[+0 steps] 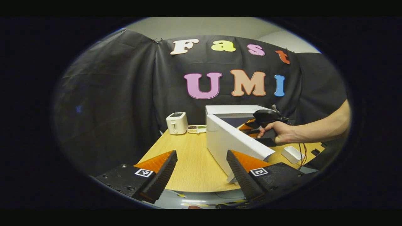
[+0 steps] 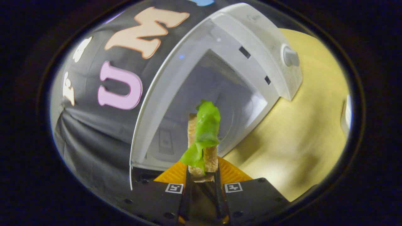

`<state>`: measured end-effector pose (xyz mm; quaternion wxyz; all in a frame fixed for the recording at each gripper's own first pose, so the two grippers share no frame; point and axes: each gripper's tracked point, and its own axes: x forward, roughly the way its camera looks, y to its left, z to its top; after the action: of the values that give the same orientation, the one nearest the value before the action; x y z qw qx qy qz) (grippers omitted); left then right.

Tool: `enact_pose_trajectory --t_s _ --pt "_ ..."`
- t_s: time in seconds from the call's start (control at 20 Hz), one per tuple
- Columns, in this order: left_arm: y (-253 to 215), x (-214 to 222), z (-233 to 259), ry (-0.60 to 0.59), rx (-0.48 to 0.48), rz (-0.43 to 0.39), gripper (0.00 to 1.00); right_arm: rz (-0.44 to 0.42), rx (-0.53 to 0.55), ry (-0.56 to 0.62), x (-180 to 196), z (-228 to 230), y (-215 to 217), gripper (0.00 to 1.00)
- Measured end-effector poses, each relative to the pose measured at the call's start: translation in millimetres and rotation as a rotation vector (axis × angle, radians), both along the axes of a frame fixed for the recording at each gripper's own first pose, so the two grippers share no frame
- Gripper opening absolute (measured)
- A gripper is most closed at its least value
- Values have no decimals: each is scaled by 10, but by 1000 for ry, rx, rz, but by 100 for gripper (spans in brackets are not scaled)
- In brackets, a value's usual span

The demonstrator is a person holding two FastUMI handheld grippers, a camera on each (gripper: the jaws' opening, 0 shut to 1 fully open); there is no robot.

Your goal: Open the microwave oven with the left hand, put the food in, and close the microwave oven.

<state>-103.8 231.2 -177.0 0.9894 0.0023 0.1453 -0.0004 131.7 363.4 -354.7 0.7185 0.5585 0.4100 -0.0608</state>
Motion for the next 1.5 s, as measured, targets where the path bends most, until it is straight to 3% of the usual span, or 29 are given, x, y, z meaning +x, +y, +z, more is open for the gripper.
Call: enact_pose_trajectory --t_s 0.25,0.6,1.0,1.05,1.1,1.15,1.2,1.25,1.3,1.35,1.4,1.45,1.5 --pt "236 -95 -157 43 -17 70 96 -170 90 51 287 -240 51 33" --pt "312 -114 -188 53 -40 115 96 -265 151 55 580 -439 104 33" --pt "147 -102 -190 50 -77 92 95 -237 113 126 501 -689 161 32" --pt "137 -103 -210 51 -88 93 97 -224 97 163 440 -746 162 40" --pt "121 -103 -223 53 -102 93 97 -217 94 162 424 -768 185 41" --pt "112 -112 -251 57 -115 92 96 -215 83 158 425 -749 138 55" --pt "119 -122 -273 63 -122 96 97 -212 72 156 417 -726 129 63" --pt "137 -133 -289 66 -127 102 97 -206 78 155 412 -697 135 78" --pt "143 -142 -295 66 -131 105 95 -207 87 160 409 -659 141 74" --pt "145 -152 -303 66 -135 107 97 -201 87 173 388 -652 141 80" --pt "155 -157 -322 67 -140 109 97 -208 87 172 387 -630 119 80" --pt "173 -159 -355 75 -146 112 97 -202 83 174 384 -624 129 90" --pt "178 -166 -381 83 -151 116 97 -197 74 174 362 -610 104 91"
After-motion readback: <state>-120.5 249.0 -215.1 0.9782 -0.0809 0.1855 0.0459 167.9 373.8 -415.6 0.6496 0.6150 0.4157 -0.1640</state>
